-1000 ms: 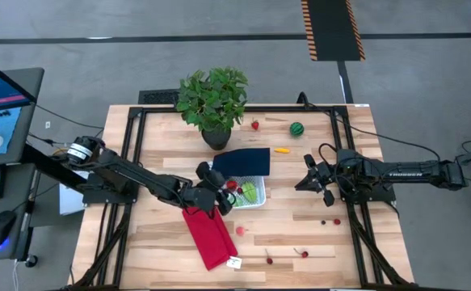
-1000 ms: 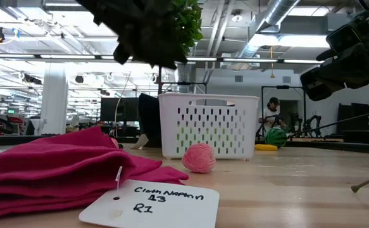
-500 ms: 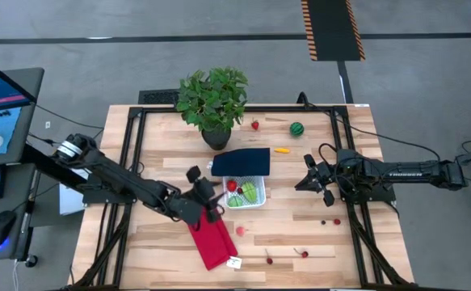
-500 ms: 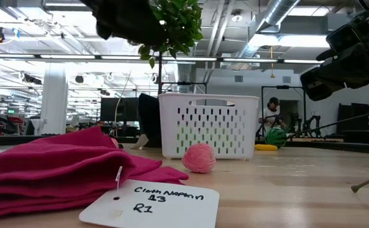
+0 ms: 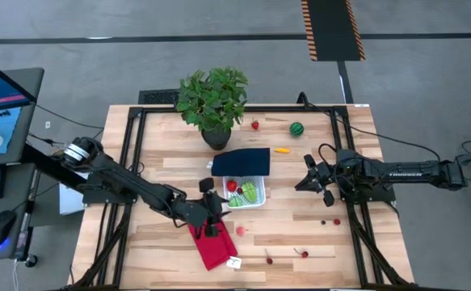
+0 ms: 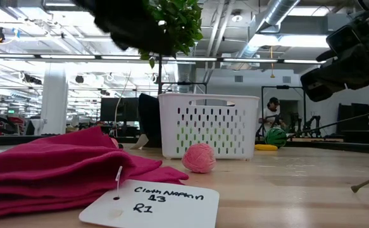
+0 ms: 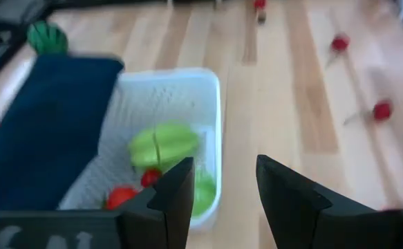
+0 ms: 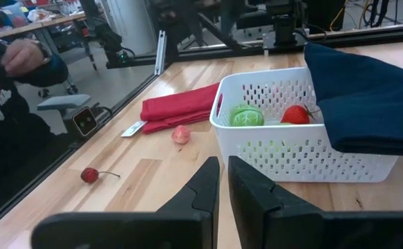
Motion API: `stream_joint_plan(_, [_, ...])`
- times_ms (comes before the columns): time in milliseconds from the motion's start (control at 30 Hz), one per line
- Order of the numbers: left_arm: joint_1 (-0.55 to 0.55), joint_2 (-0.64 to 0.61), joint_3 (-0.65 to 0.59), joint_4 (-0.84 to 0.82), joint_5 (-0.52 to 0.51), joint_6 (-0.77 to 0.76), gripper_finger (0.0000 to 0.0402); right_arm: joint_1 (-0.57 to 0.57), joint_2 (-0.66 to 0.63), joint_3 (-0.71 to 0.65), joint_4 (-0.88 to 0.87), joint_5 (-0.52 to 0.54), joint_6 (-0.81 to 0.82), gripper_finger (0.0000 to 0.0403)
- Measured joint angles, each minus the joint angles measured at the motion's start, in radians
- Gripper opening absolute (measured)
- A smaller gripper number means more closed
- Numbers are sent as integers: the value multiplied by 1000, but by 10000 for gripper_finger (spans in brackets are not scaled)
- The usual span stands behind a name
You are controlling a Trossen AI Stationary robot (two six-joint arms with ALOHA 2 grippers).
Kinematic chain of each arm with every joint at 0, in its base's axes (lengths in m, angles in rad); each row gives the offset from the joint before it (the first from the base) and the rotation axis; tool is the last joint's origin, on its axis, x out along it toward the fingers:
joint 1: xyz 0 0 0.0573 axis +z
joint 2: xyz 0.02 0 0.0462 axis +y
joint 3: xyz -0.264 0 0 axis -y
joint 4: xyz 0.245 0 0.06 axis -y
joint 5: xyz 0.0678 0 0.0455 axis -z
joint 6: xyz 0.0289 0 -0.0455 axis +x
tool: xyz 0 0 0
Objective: Pick and placing Produce into tupperware
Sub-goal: Put the peach into the bin
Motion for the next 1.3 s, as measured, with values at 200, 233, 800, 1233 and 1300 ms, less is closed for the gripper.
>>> stream_joint_plan(200, [1,118,2,77,6,1,148,0,1,0,-36,0,0,56])
stream_joint_plan(233, [0,129,4,77,8,16,149,0,1,0,-37,0,0,56])
stream_joint_plan(800, [-53,213,27,121,101,180,247,0,0,0,-78,0,0,56])
stream_joint_plan(1233, [-44,283,46,179,201,197,352,0,-1,0,-89,0,0,56])
stream_joint_plan(1300, [-45,285,47,172,209,210,359,0,0,0,-87,0,0,56])
